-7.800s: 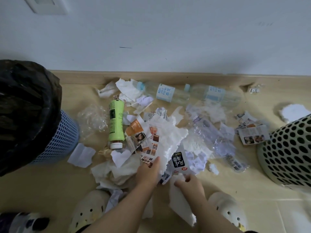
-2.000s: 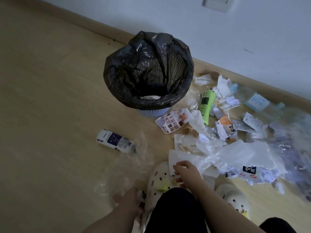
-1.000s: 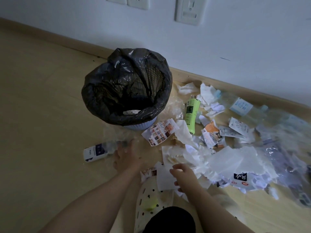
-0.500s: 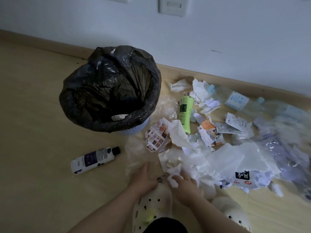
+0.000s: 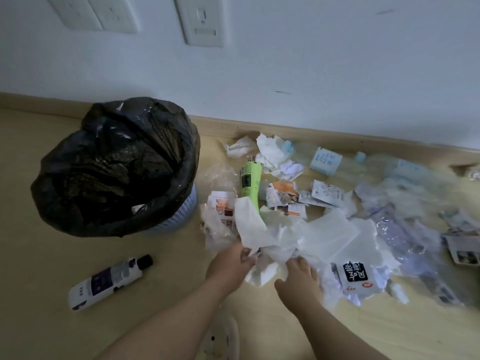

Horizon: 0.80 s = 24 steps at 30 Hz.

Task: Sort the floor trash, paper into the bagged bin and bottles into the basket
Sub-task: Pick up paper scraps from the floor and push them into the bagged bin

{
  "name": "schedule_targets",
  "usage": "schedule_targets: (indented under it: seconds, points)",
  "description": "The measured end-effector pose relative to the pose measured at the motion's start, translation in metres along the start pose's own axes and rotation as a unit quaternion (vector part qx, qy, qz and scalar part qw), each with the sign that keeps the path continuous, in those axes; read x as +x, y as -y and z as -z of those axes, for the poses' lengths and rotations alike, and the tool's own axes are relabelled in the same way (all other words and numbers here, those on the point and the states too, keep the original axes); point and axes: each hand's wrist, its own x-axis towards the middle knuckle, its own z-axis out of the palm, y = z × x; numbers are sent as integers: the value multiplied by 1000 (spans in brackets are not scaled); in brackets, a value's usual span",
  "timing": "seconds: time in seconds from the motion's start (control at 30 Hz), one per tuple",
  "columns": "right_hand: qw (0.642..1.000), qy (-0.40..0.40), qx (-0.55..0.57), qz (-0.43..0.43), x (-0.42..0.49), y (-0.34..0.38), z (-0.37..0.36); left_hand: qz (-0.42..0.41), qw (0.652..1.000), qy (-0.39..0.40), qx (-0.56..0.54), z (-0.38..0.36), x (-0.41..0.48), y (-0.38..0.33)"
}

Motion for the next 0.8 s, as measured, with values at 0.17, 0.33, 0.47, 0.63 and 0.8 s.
schedule_targets:
  seconds: [0.17,0.33,0.47,0.63,0.8]
  points:
    - [998,-40,52,18,39,7,30,-29,997,-38,61,-6,47,-41]
    - [996,-66,62,25,69,-14,53,-60,996,-34,52,-38,93,-78]
    - [997,-64,49,12,74,-27,62,-53,994,-9,91,-47,105,-88]
    - [998,-51,10,18,78,-26,75,-42,993,23,109,-38,110,-89]
    - [998,-57,-8,34,92,-6,85,-17,993,-4,113,-31,128,-90]
